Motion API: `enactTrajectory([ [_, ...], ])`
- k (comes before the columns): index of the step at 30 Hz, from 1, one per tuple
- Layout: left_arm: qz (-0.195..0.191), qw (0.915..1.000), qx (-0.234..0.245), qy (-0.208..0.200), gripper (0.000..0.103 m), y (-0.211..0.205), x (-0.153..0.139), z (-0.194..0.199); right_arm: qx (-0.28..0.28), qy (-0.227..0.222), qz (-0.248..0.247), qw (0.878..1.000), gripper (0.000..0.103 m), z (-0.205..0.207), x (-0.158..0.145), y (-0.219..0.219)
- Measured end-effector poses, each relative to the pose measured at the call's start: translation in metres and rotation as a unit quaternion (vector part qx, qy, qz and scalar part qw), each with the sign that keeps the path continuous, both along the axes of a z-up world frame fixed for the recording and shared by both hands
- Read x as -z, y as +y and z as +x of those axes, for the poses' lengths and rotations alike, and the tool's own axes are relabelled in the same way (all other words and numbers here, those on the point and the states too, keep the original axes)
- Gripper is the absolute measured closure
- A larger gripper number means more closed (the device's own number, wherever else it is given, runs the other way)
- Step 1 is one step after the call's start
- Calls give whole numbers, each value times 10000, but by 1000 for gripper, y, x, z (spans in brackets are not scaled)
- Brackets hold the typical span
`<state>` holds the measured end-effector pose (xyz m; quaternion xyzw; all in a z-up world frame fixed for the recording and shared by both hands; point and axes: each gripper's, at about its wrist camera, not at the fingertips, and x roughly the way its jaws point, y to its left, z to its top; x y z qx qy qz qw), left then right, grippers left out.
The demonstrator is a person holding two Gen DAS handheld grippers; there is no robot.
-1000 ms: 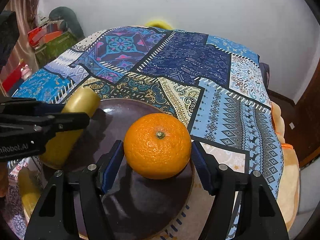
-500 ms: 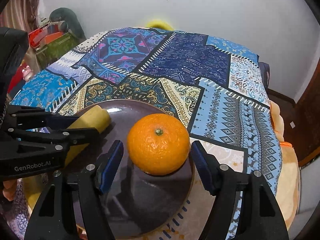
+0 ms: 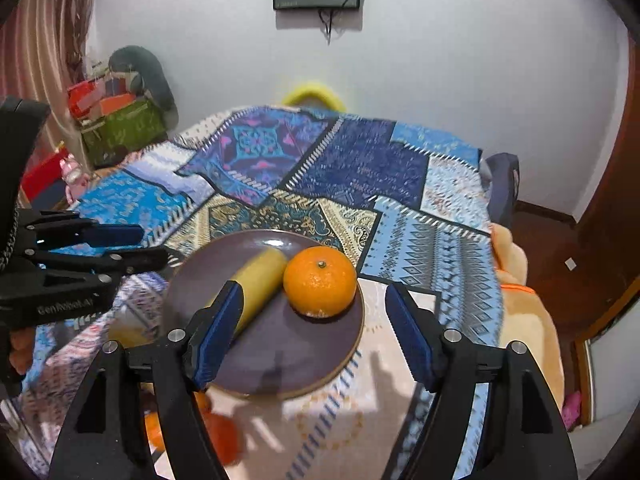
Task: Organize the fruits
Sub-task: 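Release the cylinder and orange onto the plate, lift both tools away, then grasp the second yellow cylinder with the left tool while the right tool grasps an orange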
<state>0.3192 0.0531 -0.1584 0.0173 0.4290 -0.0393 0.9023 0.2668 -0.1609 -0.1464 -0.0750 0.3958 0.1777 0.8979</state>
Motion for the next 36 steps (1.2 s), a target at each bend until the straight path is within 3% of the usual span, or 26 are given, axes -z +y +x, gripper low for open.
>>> enactTrajectory([
  [7, 117, 9993, -69, -340, 45, 7, -30, -64, 65, -217, -19, 9997, 28, -48, -26, -5],
  [12, 98, 9991, -119, -391, 43, 6, -35, -99, 65, -127, 15, 9999, 27, -75, -27, -5],
  [15, 87, 9988, -127, -454, 35, 3, -37, -119, 75, -31, 24, 10000, 25, -91, -24, -5],
  [22, 40, 9990, -134, -426, 25, -5, -28, -145, 130, 320, -73, 9994, 23, -120, 0, -7],
  [36, 121, 9999, -105, 61, 21, -16, 19, -145, 207, 1195, -291, 9922, 23, -130, 68, -7],
])
